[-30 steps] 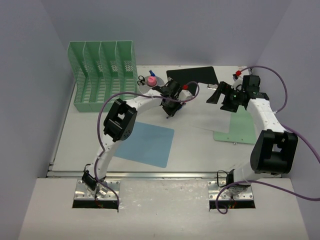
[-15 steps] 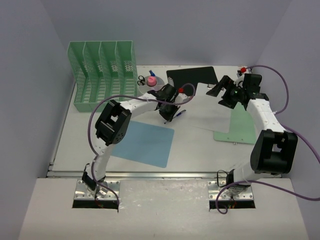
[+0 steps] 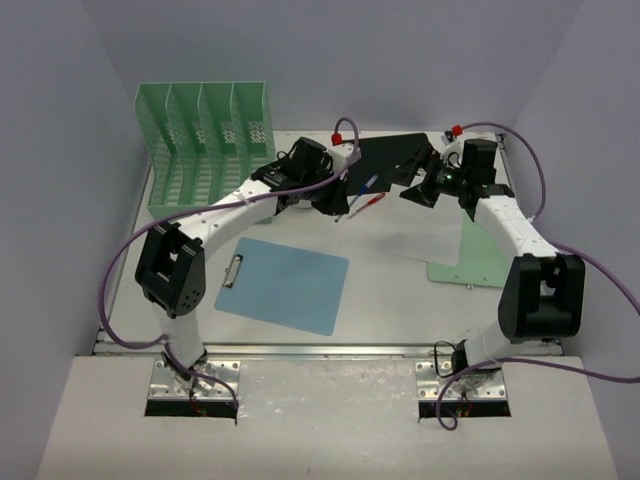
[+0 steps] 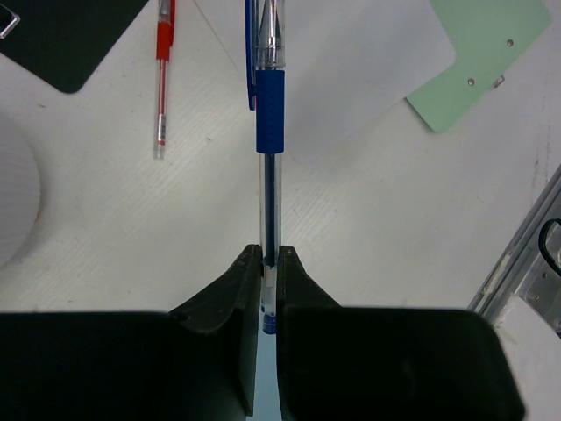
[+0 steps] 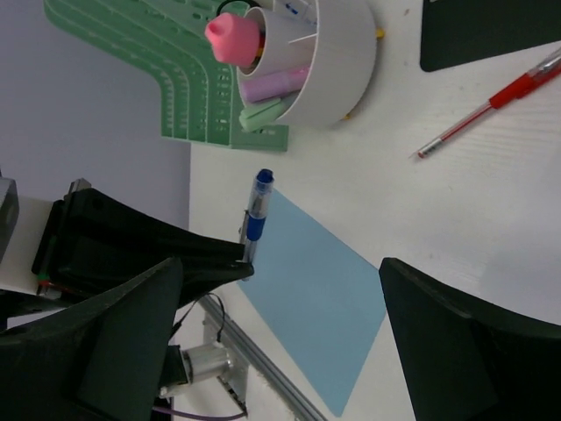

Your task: Organize the desk

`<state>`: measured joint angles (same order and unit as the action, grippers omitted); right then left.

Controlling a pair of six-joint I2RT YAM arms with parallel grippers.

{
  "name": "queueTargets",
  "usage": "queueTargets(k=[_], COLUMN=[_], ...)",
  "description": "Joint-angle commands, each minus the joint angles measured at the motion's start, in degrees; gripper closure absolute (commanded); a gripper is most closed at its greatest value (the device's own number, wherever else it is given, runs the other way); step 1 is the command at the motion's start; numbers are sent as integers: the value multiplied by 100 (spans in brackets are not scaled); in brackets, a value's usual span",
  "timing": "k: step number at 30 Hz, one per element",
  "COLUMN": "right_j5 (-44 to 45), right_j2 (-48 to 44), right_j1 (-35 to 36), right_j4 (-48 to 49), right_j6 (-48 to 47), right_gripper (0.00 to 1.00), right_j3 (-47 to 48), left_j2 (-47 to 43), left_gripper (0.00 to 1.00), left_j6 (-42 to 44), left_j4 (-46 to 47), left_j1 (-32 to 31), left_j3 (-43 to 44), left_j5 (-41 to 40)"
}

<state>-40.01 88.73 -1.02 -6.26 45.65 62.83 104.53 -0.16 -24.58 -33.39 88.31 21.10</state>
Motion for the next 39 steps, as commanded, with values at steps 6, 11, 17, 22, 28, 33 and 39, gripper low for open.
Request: queueTargets(k=[6, 11, 17, 22, 28, 33, 39], right_j5=[-244, -174, -261, -288, -376, -411, -34], right_j2=[566, 848, 1120, 1243, 1314, 1200, 1007], right_j1=[646, 770, 796, 840, 901, 910, 963], right_j4=[477, 477, 591, 591, 591, 671, -93], right_j6=[621, 647, 752, 761, 718, 569, -625], right_gripper=[10, 17, 48, 58, 86, 99, 99], right_j3=[599, 704, 757, 915, 968, 1020, 1749], left_j2=[-319, -424, -495, -557, -600, -741, -1880], left_gripper=[100, 100, 100, 100, 100, 30, 0], left_j6=[-186, -203, -212, -230, -238, -247, -949], left_j4=[296, 366, 419, 489, 471, 498, 1129], left_j1=[25, 16, 16, 25, 16, 43, 1200], left_j3=[-113, -209, -279, -332, -385, -508, -1183], left_j5=[140, 140, 157, 201, 210, -18, 199])
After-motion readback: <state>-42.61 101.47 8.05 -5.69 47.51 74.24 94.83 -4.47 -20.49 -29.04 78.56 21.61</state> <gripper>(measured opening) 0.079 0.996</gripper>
